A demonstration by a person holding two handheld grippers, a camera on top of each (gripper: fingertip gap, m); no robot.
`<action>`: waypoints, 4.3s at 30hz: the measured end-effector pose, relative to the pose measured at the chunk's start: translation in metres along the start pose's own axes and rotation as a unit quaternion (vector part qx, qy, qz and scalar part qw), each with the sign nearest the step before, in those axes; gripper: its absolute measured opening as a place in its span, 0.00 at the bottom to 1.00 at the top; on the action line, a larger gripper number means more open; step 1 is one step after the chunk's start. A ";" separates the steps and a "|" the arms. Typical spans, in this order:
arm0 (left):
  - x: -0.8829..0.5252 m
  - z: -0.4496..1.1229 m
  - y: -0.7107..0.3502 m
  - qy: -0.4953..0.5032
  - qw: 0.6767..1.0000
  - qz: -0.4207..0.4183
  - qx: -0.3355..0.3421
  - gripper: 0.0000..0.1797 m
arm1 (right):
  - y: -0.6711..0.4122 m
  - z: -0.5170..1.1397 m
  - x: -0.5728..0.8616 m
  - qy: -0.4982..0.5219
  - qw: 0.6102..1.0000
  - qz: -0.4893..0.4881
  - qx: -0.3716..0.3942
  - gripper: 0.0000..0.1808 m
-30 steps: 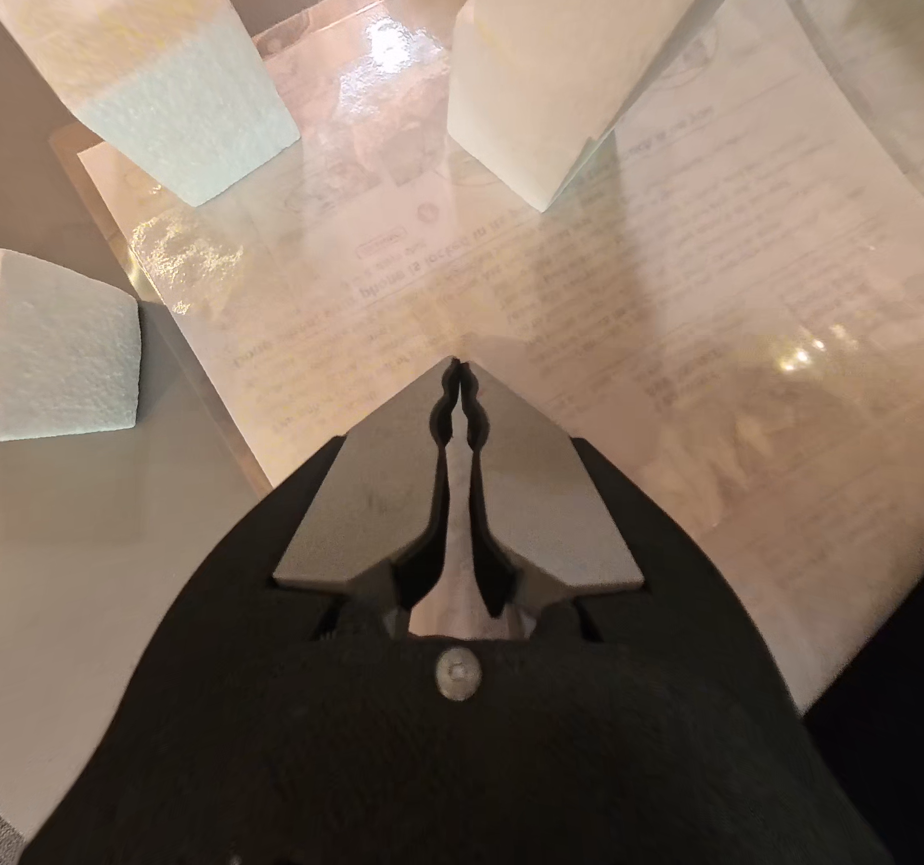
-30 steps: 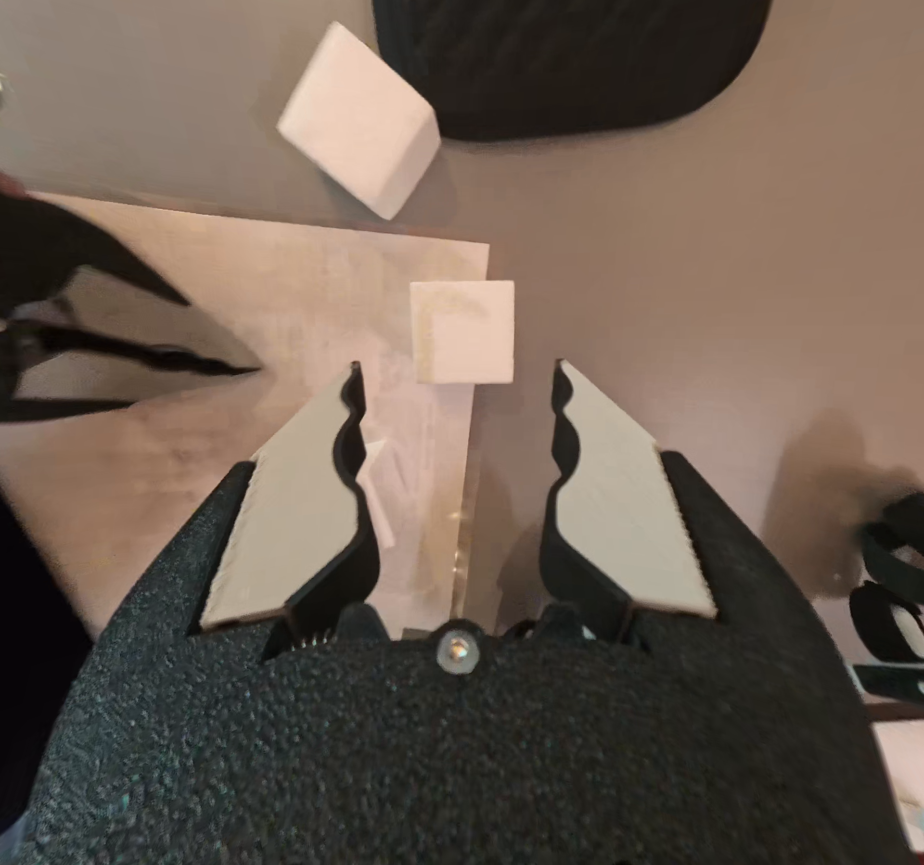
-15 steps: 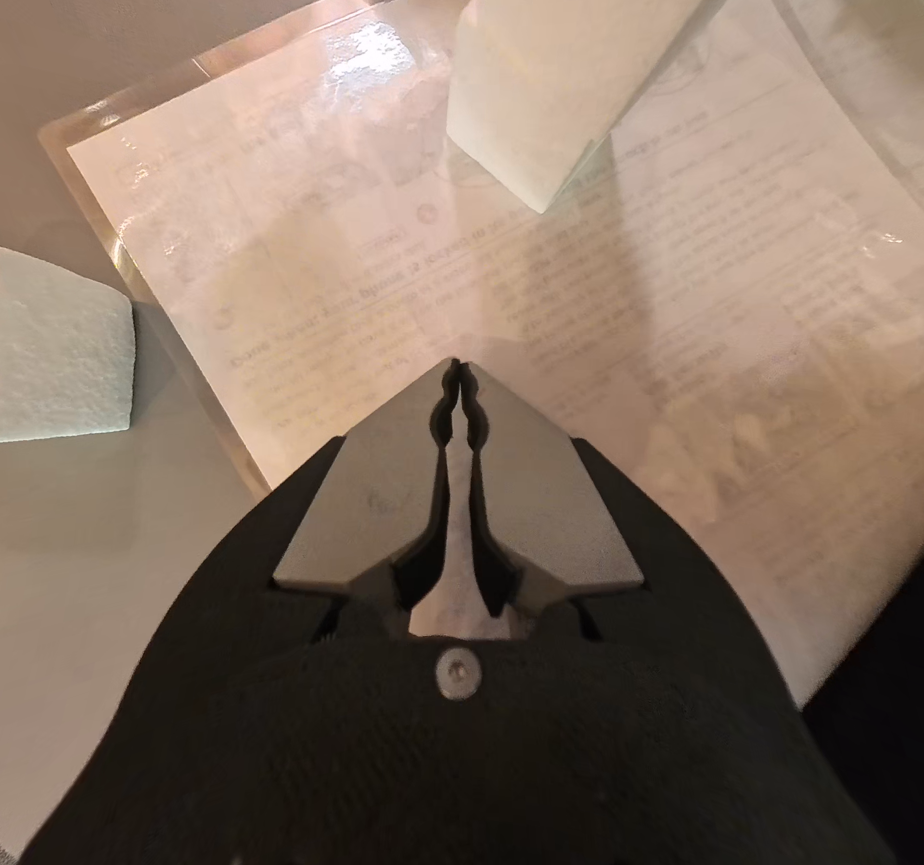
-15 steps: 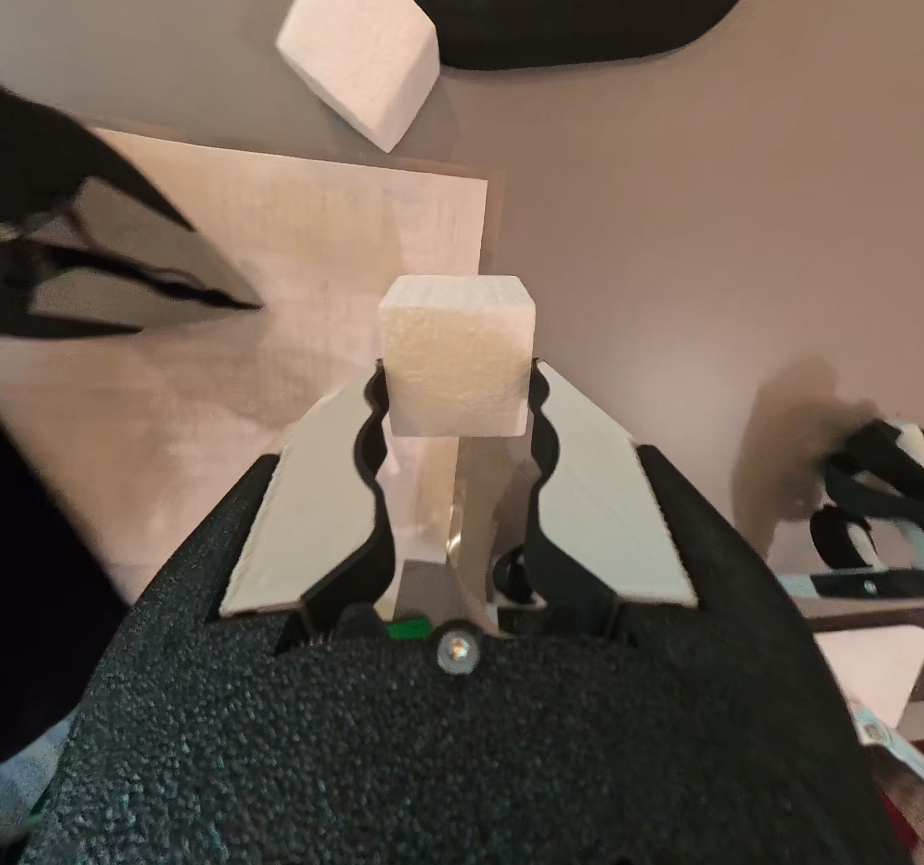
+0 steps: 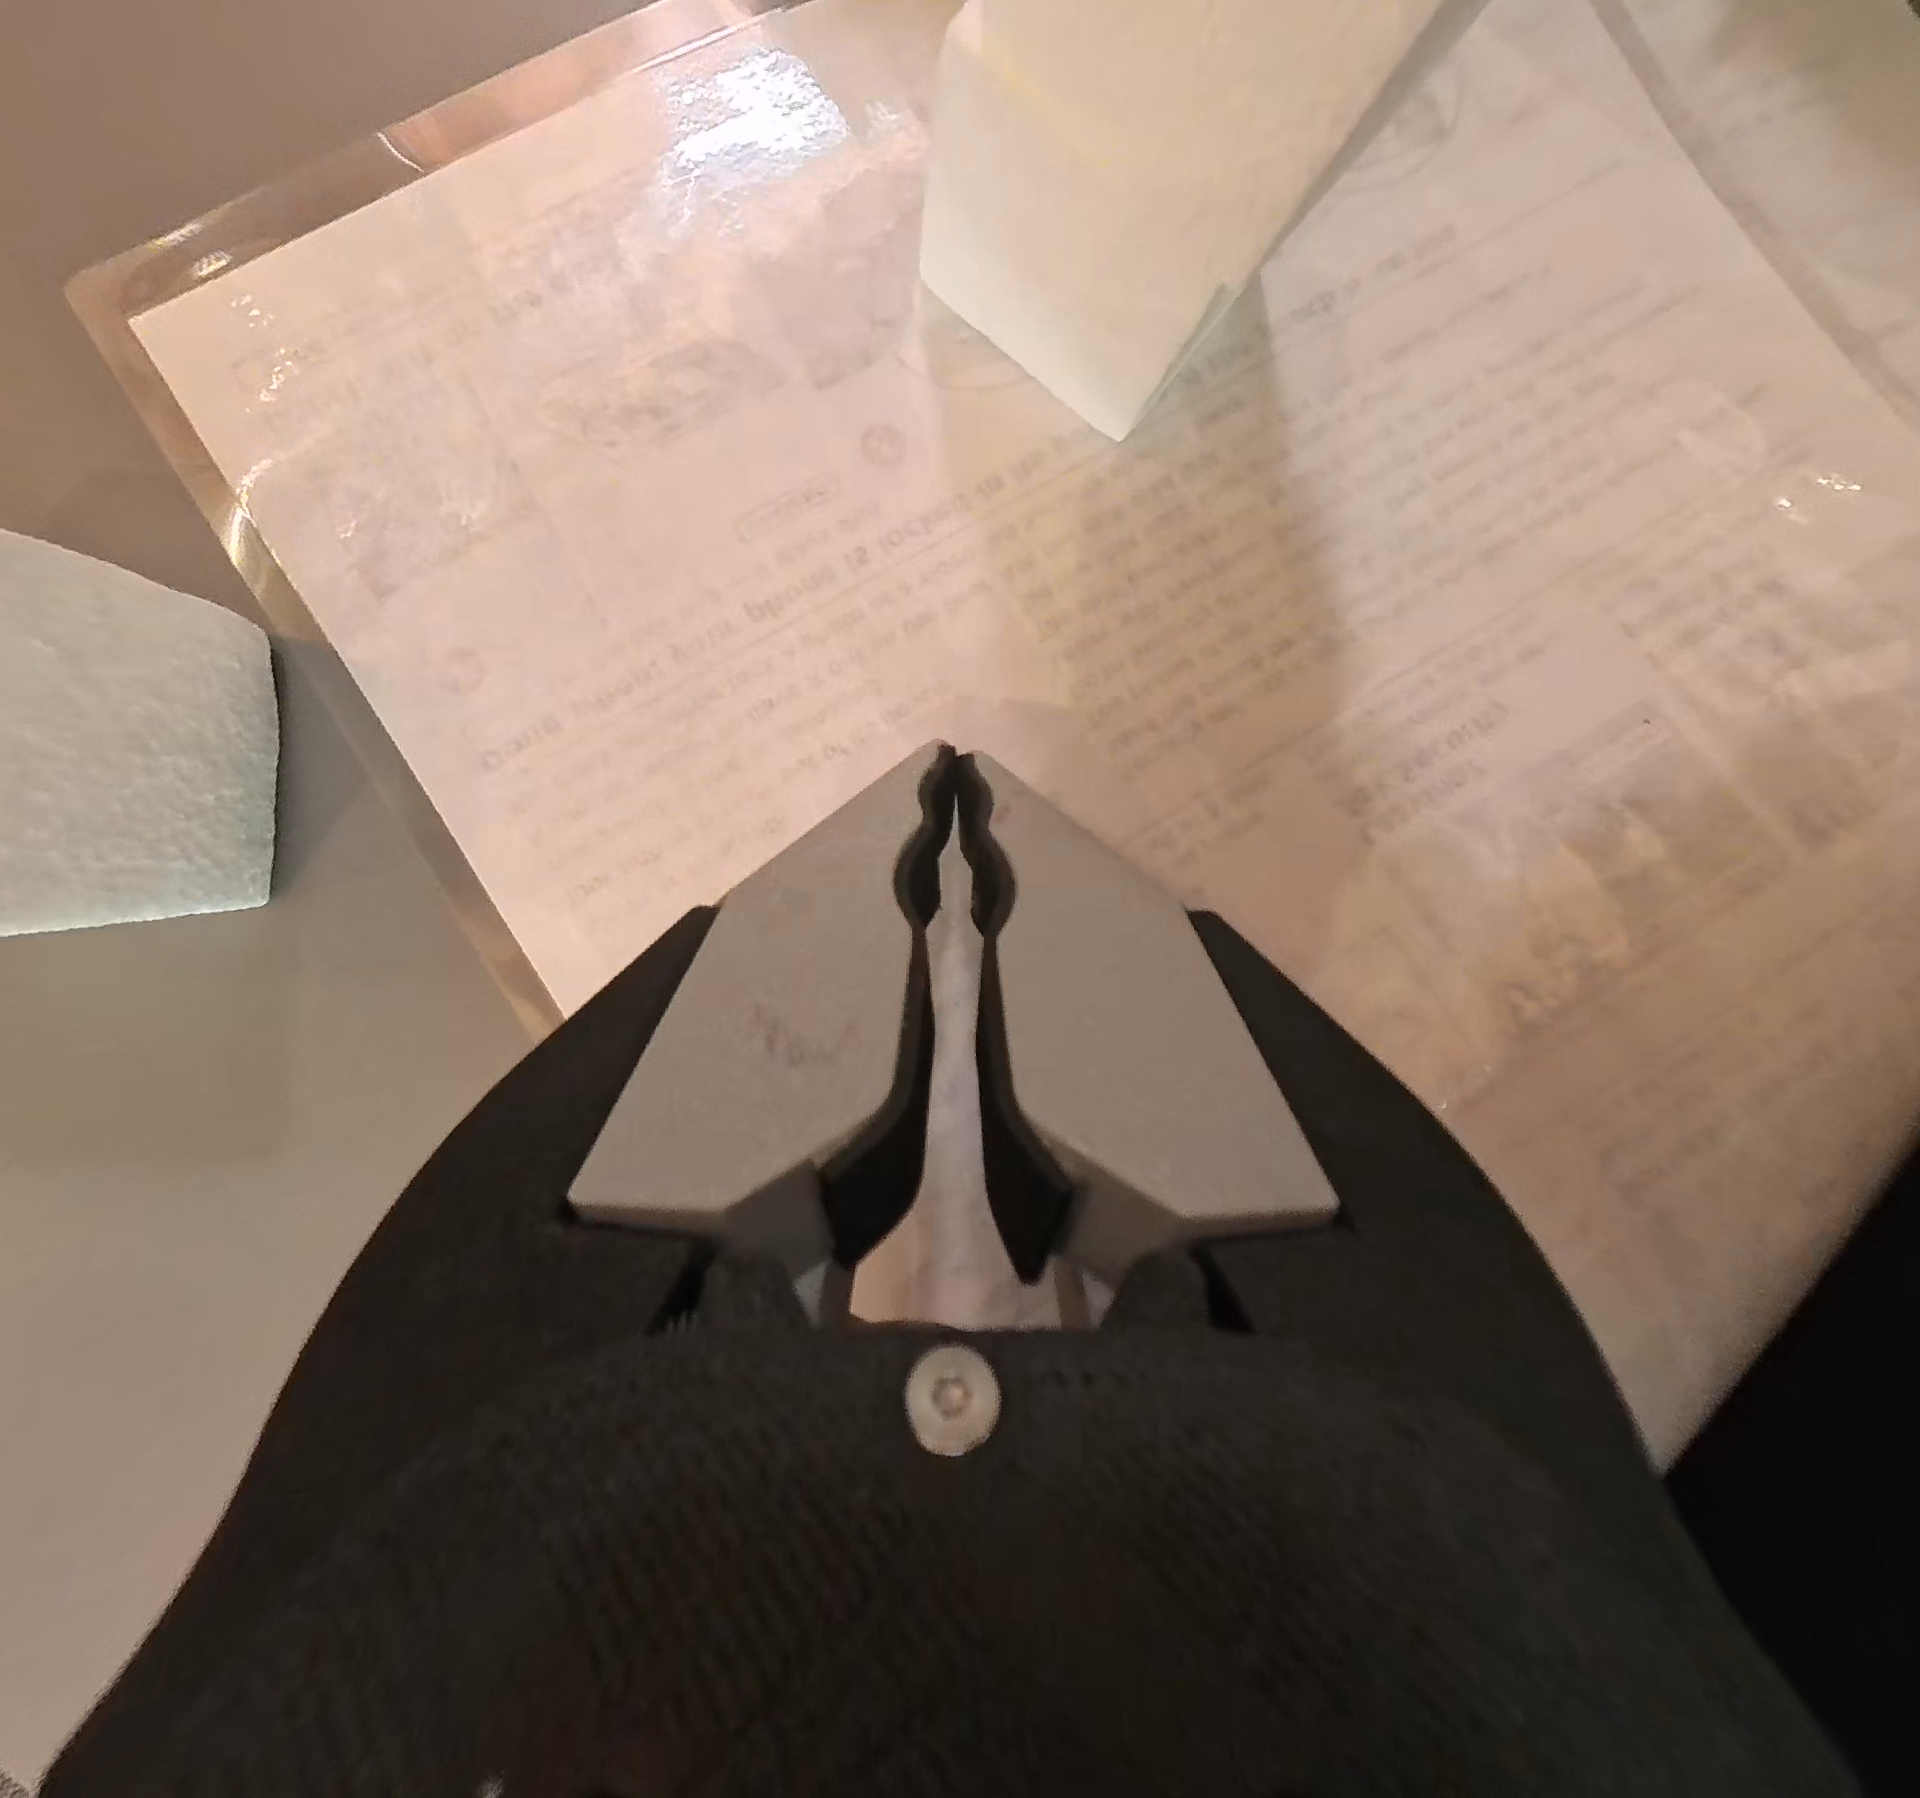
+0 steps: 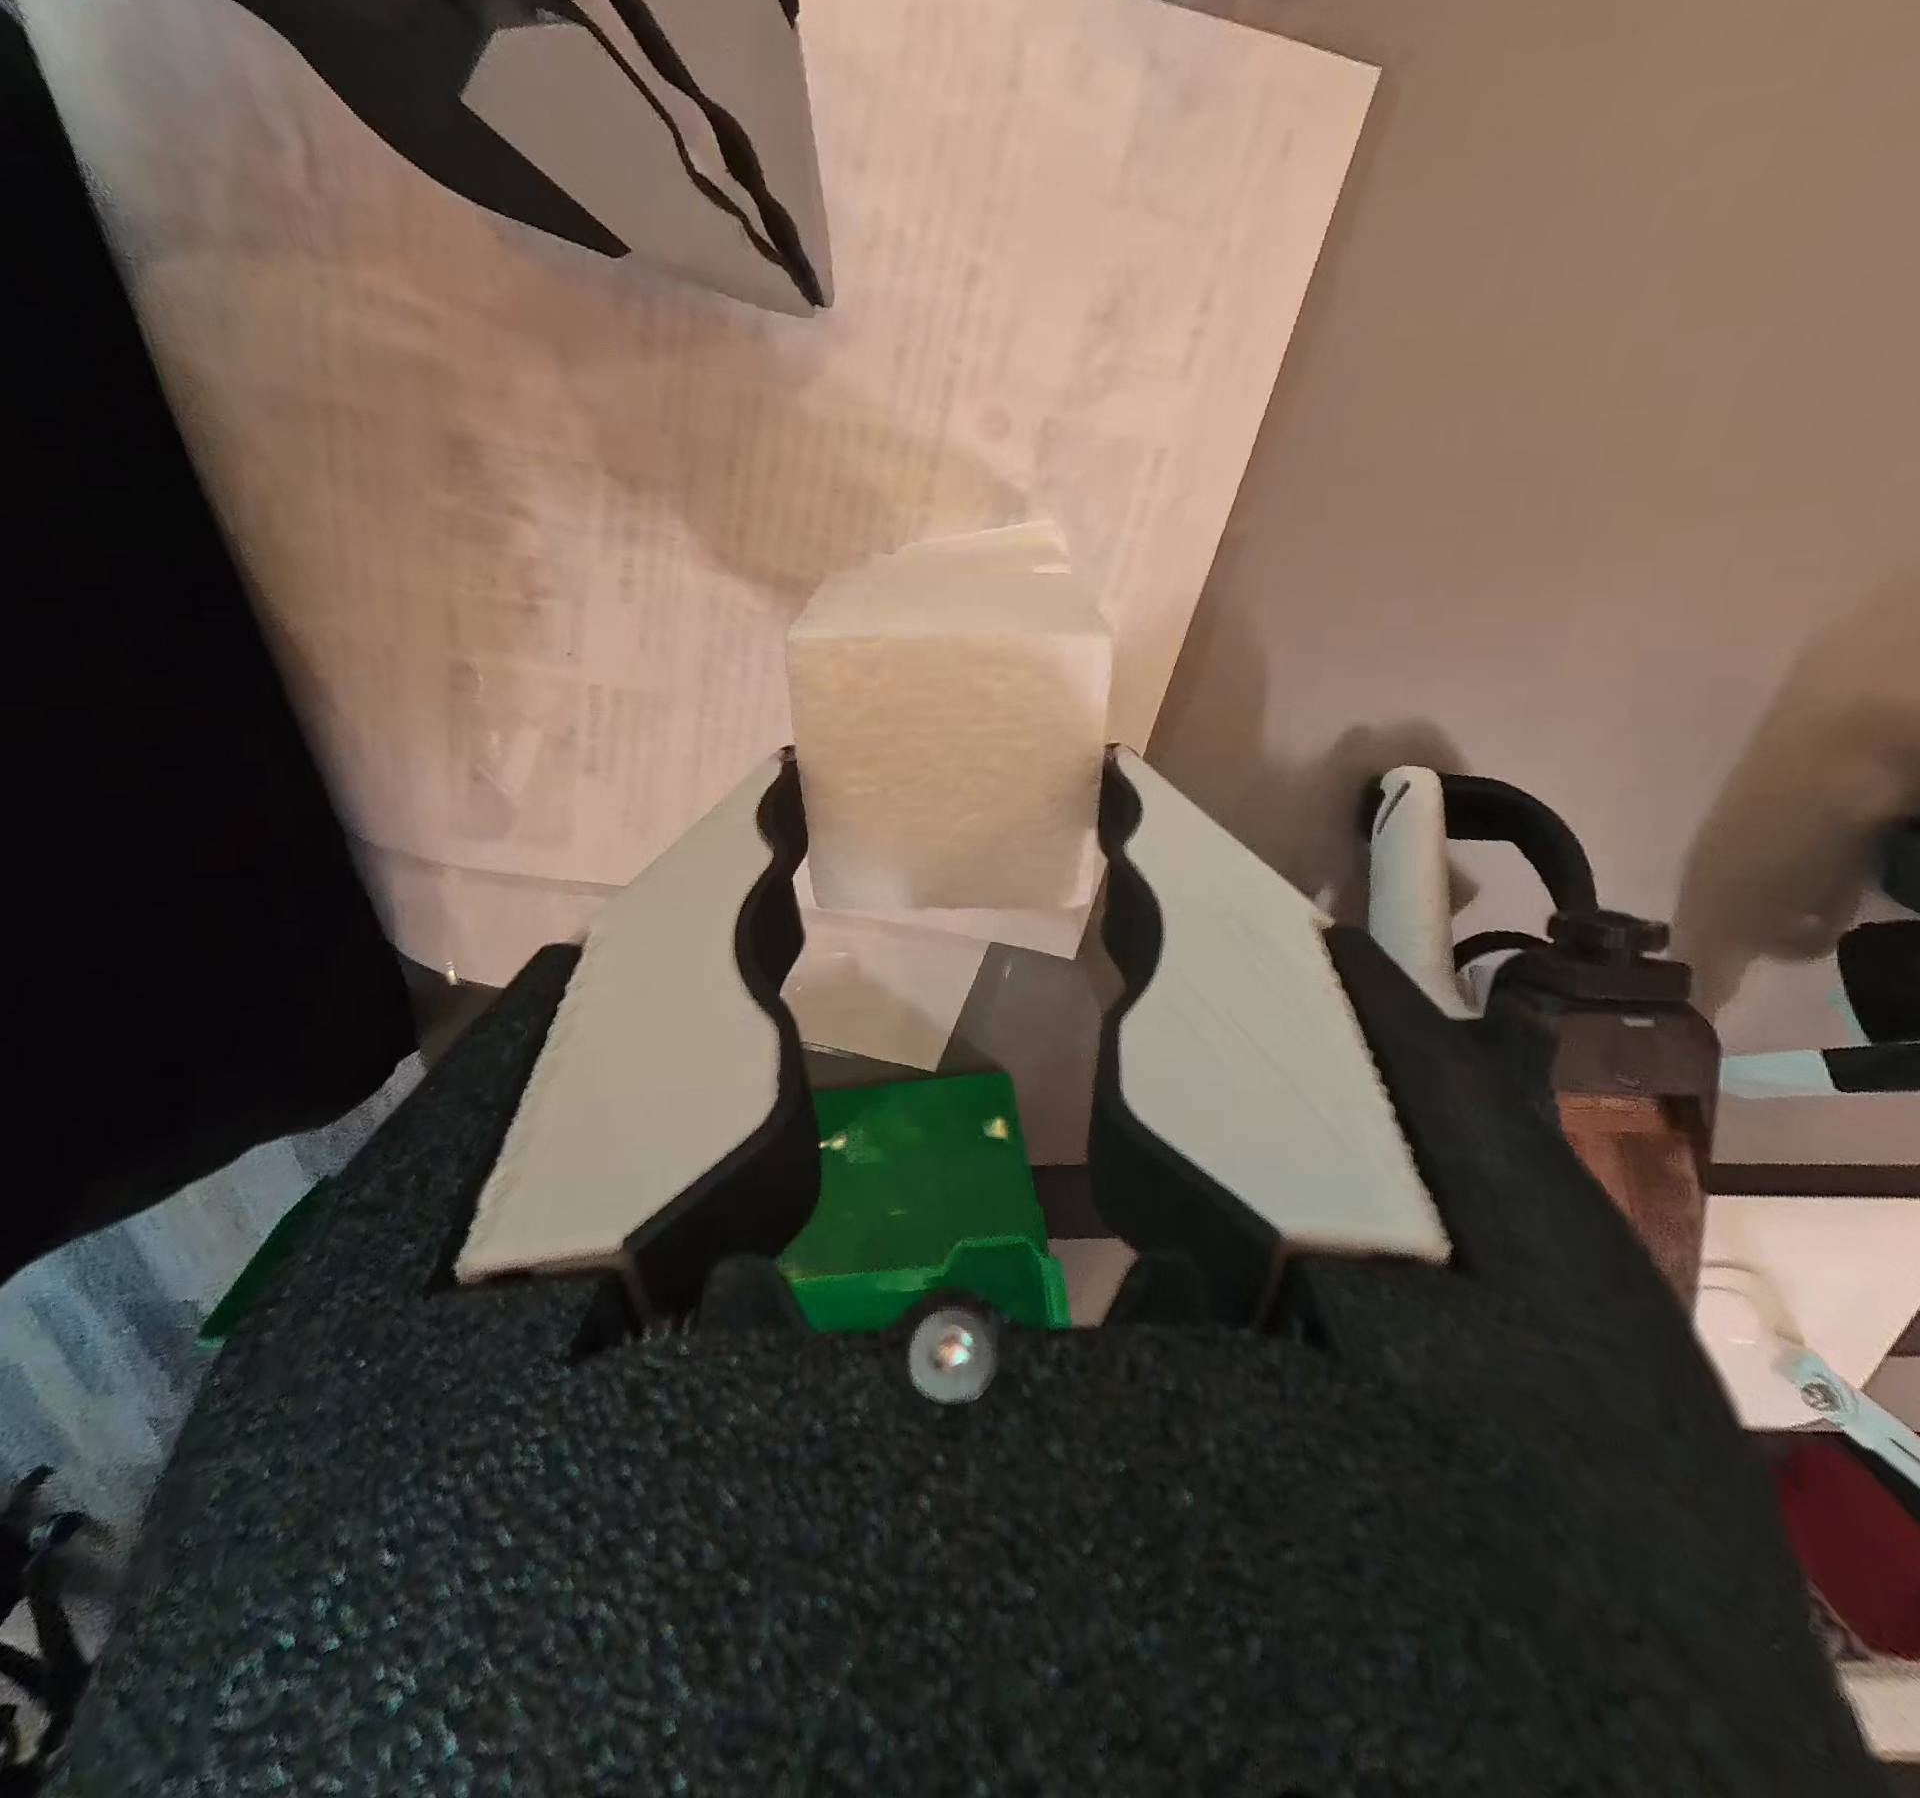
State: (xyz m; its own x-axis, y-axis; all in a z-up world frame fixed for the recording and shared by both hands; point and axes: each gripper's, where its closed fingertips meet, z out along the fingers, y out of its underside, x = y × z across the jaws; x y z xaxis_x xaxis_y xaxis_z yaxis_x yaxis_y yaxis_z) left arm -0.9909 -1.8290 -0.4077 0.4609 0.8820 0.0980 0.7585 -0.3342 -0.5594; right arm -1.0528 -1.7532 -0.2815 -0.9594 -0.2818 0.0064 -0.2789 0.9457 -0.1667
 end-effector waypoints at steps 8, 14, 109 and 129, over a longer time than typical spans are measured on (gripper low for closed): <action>0.000 0.000 0.000 -0.002 1.000 -0.006 0.004 0.00 | -0.001 0.004 0.002 0.005 1.000 -0.014 -0.015 0.31; 0.000 0.000 0.000 -0.003 1.000 -0.007 0.004 0.00 | -0.005 0.007 0.003 0.004 1.000 -0.018 -0.015 0.31; -0.026 -0.120 -0.163 0.083 0.979 0.169 0.082 0.31 | 0.050 0.121 -0.064 0.003 0.931 0.347 0.117 0.00; 0.036 -0.091 -0.165 0.113 0.956 0.270 0.007 0.31 | 0.050 0.121 -0.063 0.007 0.928 0.347 0.132 0.00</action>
State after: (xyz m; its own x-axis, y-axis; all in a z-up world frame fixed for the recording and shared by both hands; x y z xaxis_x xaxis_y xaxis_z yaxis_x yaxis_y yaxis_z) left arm -1.0575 -1.7723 -0.2372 0.8725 0.4875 -0.0328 0.3769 -0.7143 -0.5897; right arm -1.0008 -1.7080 -0.4093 -0.9052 0.3845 -0.1811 0.4249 0.8256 -0.3712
